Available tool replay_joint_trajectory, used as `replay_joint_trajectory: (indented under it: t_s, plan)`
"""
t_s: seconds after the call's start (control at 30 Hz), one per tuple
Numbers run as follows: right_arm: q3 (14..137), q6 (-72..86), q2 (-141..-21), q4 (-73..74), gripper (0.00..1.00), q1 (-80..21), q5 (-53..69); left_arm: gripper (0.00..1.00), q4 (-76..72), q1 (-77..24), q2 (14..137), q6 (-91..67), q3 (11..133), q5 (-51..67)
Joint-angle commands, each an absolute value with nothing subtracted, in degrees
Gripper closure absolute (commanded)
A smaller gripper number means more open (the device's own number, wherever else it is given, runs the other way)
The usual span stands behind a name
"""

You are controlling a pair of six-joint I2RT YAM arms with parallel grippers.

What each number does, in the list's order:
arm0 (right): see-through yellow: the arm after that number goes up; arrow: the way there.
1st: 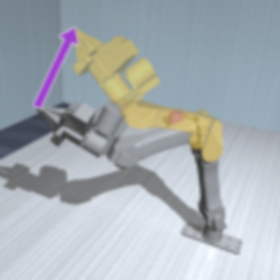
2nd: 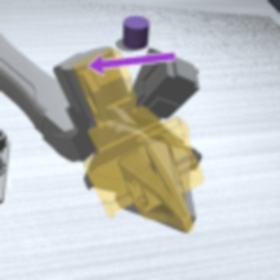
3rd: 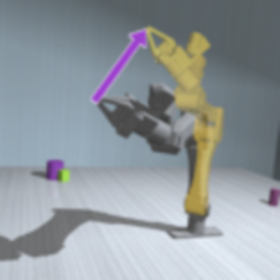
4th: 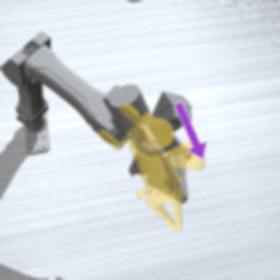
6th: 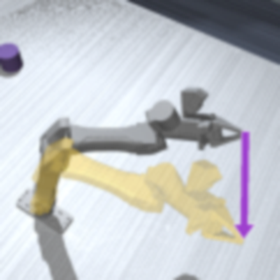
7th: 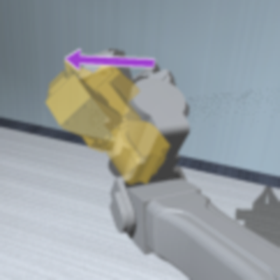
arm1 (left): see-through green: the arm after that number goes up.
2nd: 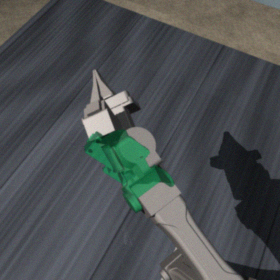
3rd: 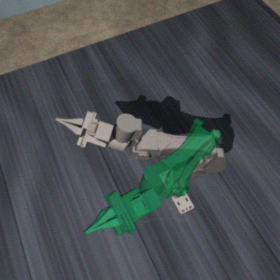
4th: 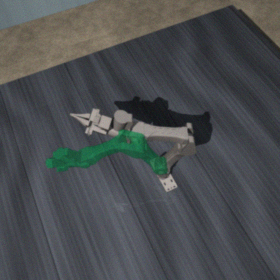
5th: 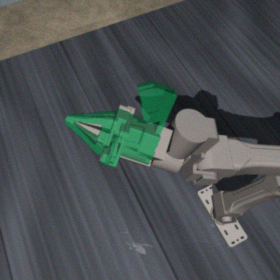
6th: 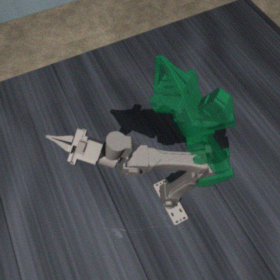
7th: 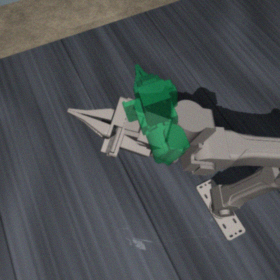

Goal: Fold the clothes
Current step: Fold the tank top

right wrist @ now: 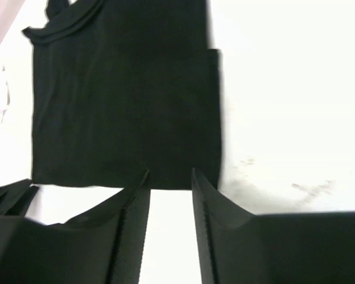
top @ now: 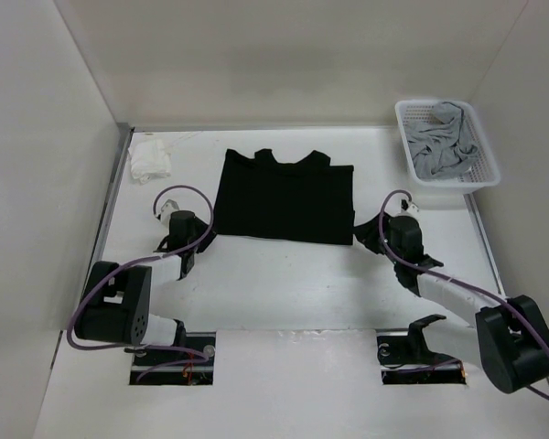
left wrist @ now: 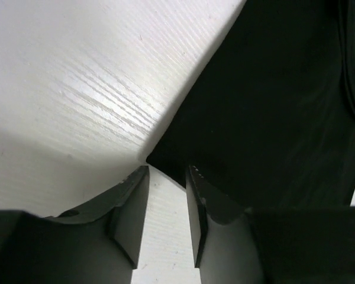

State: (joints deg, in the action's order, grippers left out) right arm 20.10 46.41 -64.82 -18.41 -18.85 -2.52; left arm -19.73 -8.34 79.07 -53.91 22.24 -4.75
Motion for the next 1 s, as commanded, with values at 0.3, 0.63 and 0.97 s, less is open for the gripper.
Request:
replay_joint_trajectory:
  t_s: [0.3,0.63,0.97]
  plan:
    - [18.37,52.11,-69.60,-19.77,0.53,-18.85,-3.60,0.97,-30.32,-4.44,85.78,-58.80,23.38,-4.92]
    - [19.25,56.86,-77.16,-24.34,0.57,-20.17,0.09,0.97,-33.92,-4.44,88.86,-58.18,20.57,-2.90]
    - [17.67,61.26,-79.63,-29.00,0.86,-20.96,-0.52,0.97,-33.40,-4.52,87.28,-58.45,20.57,-2.37]
